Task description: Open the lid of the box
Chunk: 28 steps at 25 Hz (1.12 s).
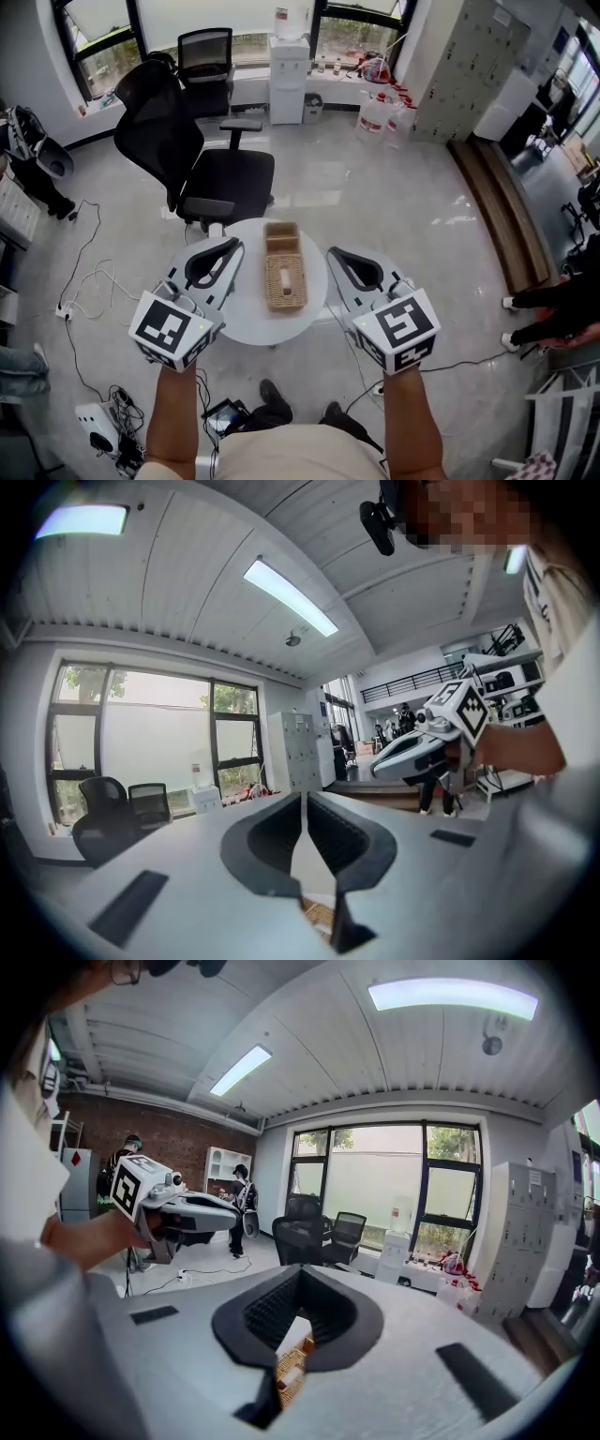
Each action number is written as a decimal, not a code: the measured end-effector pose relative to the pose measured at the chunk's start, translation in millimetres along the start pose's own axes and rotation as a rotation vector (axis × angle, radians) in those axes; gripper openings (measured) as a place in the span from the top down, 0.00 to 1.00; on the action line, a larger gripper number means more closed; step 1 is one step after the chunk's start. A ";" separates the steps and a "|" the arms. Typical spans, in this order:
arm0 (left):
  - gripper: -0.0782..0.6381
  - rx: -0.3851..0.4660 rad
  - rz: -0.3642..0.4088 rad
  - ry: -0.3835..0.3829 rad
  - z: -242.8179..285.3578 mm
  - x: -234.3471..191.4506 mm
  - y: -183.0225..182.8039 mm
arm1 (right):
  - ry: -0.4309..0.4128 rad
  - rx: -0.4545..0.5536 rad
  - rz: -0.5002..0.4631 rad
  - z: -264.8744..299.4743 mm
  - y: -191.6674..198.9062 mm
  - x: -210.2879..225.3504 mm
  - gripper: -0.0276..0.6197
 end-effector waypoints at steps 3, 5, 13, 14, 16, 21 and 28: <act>0.86 -0.002 -0.015 0.001 7.7 -5.0 4.7 | -0.002 -0.018 0.005 8.4 4.5 5.3 0.97; 0.86 -0.007 -0.022 -0.004 13.7 -7.7 8.9 | -0.010 -0.025 0.010 14.9 8.4 9.8 0.97; 0.86 -0.074 -0.049 -0.069 39.7 -3.6 42.1 | -0.083 -0.058 0.027 41.3 46.0 34.8 0.97; 0.86 -0.082 -0.056 -0.080 42.4 -3.8 47.5 | -0.095 -0.066 0.030 46.6 52.4 37.5 0.97; 0.86 -0.104 -0.072 -0.100 45.9 -5.0 60.3 | -0.123 -0.087 0.038 58.3 66.1 40.5 0.97; 0.86 -0.139 -0.105 -0.131 52.4 -11.7 101.5 | -0.176 -0.135 0.048 90.5 99.2 42.8 0.97; 0.86 -0.184 -0.146 -0.142 59.8 -15.8 150.2 | -0.217 -0.195 0.074 124.8 142.1 40.7 0.97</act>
Point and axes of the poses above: the fingertips, and each gripper's own axes: z forward along the fingers, x to its right, y out of its underside, the point moved 5 cm from there along -z, backward along the fingers, and after that the axes turned 3 degrees about z, right-handed, at the moved point
